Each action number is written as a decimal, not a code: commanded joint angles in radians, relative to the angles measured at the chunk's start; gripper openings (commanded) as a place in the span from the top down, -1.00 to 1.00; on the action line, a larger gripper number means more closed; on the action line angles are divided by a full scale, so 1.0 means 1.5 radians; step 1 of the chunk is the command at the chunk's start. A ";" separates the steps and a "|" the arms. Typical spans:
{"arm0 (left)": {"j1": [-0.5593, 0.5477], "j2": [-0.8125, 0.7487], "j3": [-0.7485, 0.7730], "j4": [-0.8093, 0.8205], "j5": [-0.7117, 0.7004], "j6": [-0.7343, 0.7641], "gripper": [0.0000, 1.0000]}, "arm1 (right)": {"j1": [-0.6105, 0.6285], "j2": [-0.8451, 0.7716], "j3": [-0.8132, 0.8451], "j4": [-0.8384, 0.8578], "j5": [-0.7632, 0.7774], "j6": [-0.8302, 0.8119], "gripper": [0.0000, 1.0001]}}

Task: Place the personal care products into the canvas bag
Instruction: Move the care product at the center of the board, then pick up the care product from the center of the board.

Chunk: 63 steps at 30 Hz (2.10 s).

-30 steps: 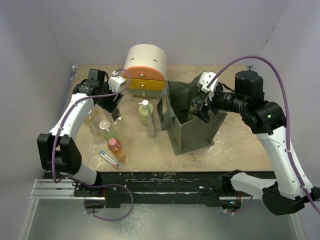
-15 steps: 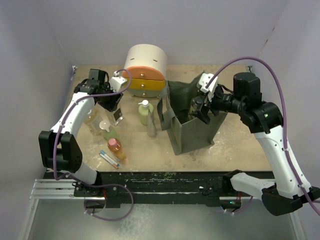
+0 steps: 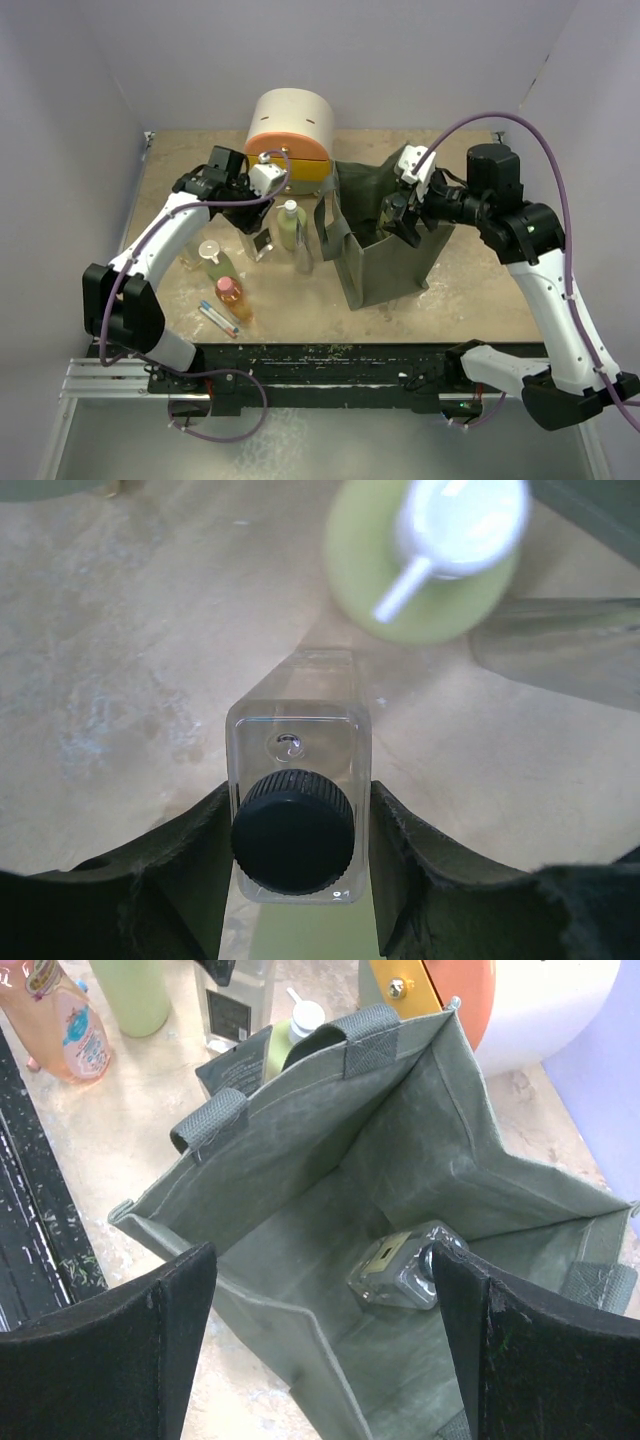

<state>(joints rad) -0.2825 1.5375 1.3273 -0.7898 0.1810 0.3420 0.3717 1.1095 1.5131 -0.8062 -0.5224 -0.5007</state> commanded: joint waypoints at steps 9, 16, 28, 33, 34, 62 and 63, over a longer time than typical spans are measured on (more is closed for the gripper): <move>-0.017 -0.116 -0.066 0.002 0.012 0.008 0.52 | 0.013 0.091 0.071 0.100 -0.077 0.003 -0.75; -0.018 -0.138 -0.112 0.001 0.012 0.036 0.44 | 0.045 0.190 0.157 0.167 -0.080 0.042 -0.72; -0.018 -0.153 -0.155 0.028 0.032 0.042 -0.20 | 0.091 0.311 0.214 0.236 -0.043 0.073 -0.71; -0.018 -0.168 -0.155 0.022 0.038 0.040 -0.44 | 0.102 0.346 0.229 0.253 -0.029 0.081 -0.71; -0.018 -0.171 -0.154 0.020 0.038 0.039 -0.49 | 0.103 0.350 0.230 0.258 -0.029 0.085 -0.71; 0.194 -0.357 -0.036 -0.001 -0.031 -0.072 -0.99 | 0.225 0.588 0.458 0.055 0.183 -0.021 -0.71; 0.200 -0.355 -0.030 -0.002 -0.040 -0.076 -0.99 | 0.229 0.599 0.466 0.043 0.191 -0.026 -0.71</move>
<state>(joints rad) -0.0147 1.0168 1.2083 -0.8062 0.1772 0.2790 0.6823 1.9675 2.1414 -0.6216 -0.3332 -0.4828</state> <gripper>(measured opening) 0.992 0.858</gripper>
